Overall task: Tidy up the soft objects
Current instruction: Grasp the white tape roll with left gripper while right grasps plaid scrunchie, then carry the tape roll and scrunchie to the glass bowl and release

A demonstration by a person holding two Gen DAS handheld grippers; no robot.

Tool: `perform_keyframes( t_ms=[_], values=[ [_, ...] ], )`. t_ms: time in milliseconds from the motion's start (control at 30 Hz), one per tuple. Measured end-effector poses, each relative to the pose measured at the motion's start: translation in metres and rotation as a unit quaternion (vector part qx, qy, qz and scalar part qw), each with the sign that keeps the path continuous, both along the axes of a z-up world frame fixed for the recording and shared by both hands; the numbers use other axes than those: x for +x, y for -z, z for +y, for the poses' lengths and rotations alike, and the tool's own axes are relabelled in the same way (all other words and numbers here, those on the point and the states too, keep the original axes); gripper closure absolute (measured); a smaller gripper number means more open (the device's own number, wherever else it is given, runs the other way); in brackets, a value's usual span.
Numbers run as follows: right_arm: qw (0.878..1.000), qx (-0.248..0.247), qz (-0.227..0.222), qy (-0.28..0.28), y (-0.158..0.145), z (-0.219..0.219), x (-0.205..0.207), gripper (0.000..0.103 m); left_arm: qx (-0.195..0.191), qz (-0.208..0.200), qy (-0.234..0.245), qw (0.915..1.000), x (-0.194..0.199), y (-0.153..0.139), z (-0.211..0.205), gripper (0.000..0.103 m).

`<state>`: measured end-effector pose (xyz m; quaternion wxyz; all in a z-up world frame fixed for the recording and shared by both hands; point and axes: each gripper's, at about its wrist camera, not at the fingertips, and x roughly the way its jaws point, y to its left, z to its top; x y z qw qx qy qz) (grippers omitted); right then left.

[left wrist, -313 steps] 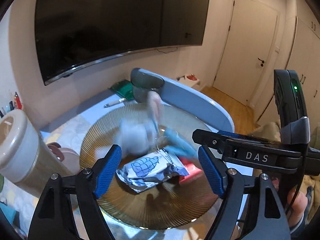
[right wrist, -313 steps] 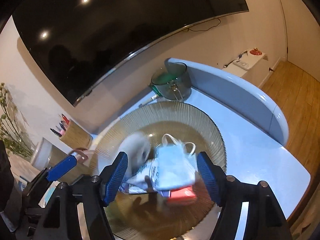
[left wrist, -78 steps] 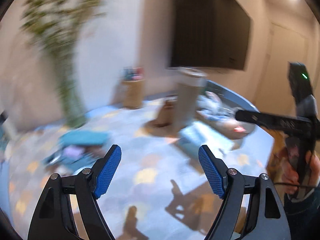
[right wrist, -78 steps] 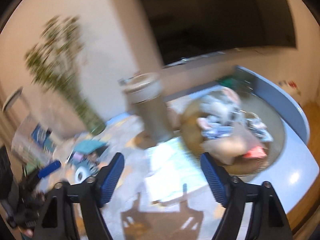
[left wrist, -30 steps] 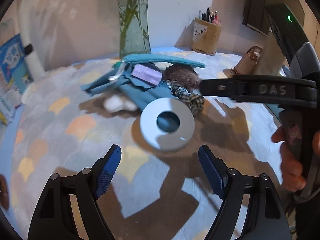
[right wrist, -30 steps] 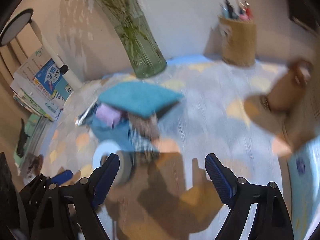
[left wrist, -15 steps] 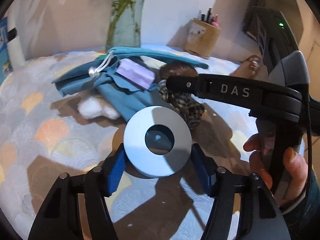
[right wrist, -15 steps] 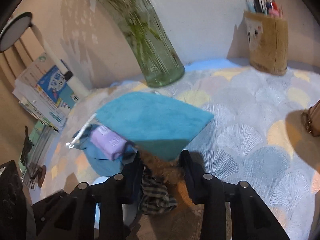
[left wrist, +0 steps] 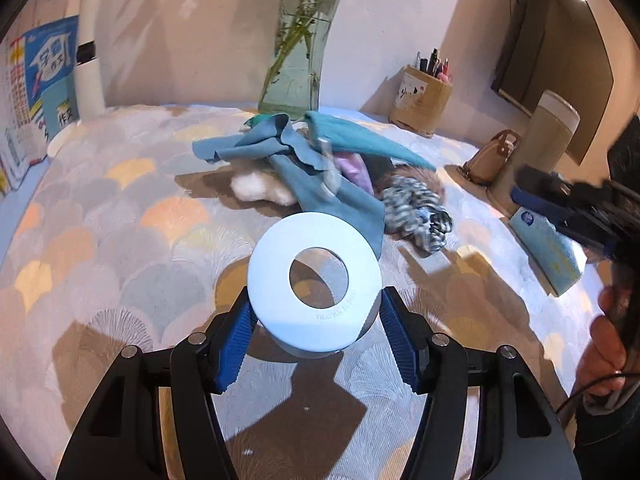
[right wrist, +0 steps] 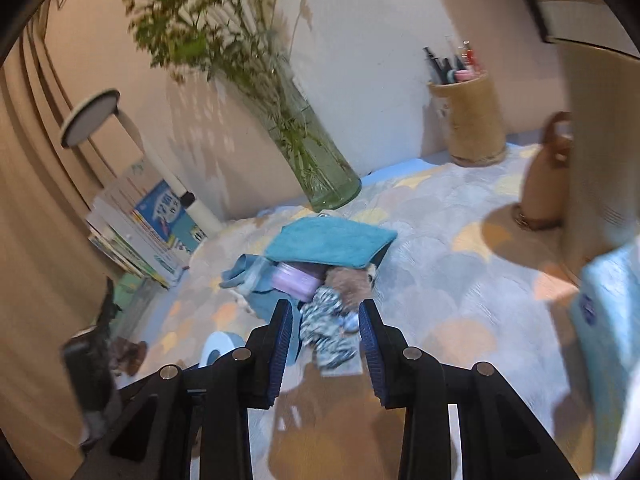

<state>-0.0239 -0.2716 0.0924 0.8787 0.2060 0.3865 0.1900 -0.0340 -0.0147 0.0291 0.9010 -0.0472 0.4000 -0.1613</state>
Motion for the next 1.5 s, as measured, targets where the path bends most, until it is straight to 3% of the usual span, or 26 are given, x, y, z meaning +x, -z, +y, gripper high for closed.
perform_keyframes(
  t_ms=[133, 200, 267, 367, 467, 567, 633, 667, 700, 833, 933, 1033, 1200, 1333, 1400, 1500],
  values=[
    [0.999, 0.0, 0.034, 0.008, 0.002, -0.009, -0.007, 0.066, -0.003, 0.005, -0.002, 1.0, 0.001, 0.003, 0.002, 0.043],
    [0.998, -0.015, 0.061, 0.027, 0.011, -0.008, 0.0, 0.035, -0.005, 0.001, -0.002, 1.0, 0.0, 0.002, 0.002, 0.042],
    [0.996, -0.015, 0.079, 0.04, 0.019, -0.008, 0.006, 0.022, -0.006, -0.003, 0.0, 1.0, 0.0, 0.002, 0.002, 0.042],
    [0.993, -0.002, 0.118, 0.028, 0.037, 0.005, 0.028, 0.022, -0.005, -0.002, 0.0, 1.0, -0.001, 0.003, 0.002, 0.042],
    [0.988, -0.029, 0.15, 0.025, 0.055, 0.027, 0.053, 0.022, -0.006, 0.0, 0.002, 1.0, 0.0, 0.003, 0.002, 0.042],
    [0.985, -0.121, 0.115, 0.032, 0.057, 0.057, 0.068, 0.022, -0.008, 0.003, 0.002, 1.0, 0.001, 0.004, 0.002, 0.042],
    [0.976, -0.187, 0.103, 0.038, 0.062, 0.075, 0.074, 0.021, -0.007, 0.003, 0.002, 1.0, 0.001, 0.004, 0.002, 0.042],
    [0.972, -0.211, 0.098, 0.04, 0.062, 0.081, 0.074, 0.026, -0.008, 0.003, 0.002, 1.0, 0.001, 0.004, 0.002, 0.042],
    [0.972, -0.212, 0.092, 0.036, 0.06, 0.082, 0.073, 0.044, -0.009, 0.003, 0.003, 0.9999, 0.002, 0.004, 0.002, 0.042],
    [0.982, -0.167, 0.078, 0.032, 0.056, 0.068, 0.062, 0.064, -0.014, 0.004, 0.003, 0.9999, 0.002, 0.005, 0.003, 0.042],
    [0.988, -0.128, 0.07, 0.04, 0.05, 0.054, 0.048, 0.065, -0.012, 0.004, 0.001, 0.9999, 0.002, 0.005, 0.003, 0.042],
    [0.995, -0.042, 0.08, 0.033, 0.048, 0.044, 0.027, 0.066, -0.012, 0.006, 0.001, 0.9999, 0.003, 0.005, 0.004, 0.042],
    [0.995, 0.009, 0.1, 0.009, 0.046, 0.03, -0.009, 0.066, -0.01, 0.003, 0.003, 0.9999, 0.002, 0.004, 0.003, 0.042],
    [0.996, -0.026, 0.081, 0.01, 0.031, 0.026, -0.032, 0.066, -0.01, 0.004, 0.009, 0.9999, 0.001, 0.004, 0.002, 0.042],
    [0.996, -0.044, 0.076, 0.014, 0.024, 0.023, -0.041, 0.066, -0.029, 0.022, 0.013, 0.9993, 0.002, 0.005, 0.002, 0.042],
    [0.997, -0.033, 0.067, 0.013, 0.015, 0.013, -0.05, 0.066, -0.036, 0.026, 0.009, 0.999, -0.006, 0.003, -0.004, 0.042]
  ],
)
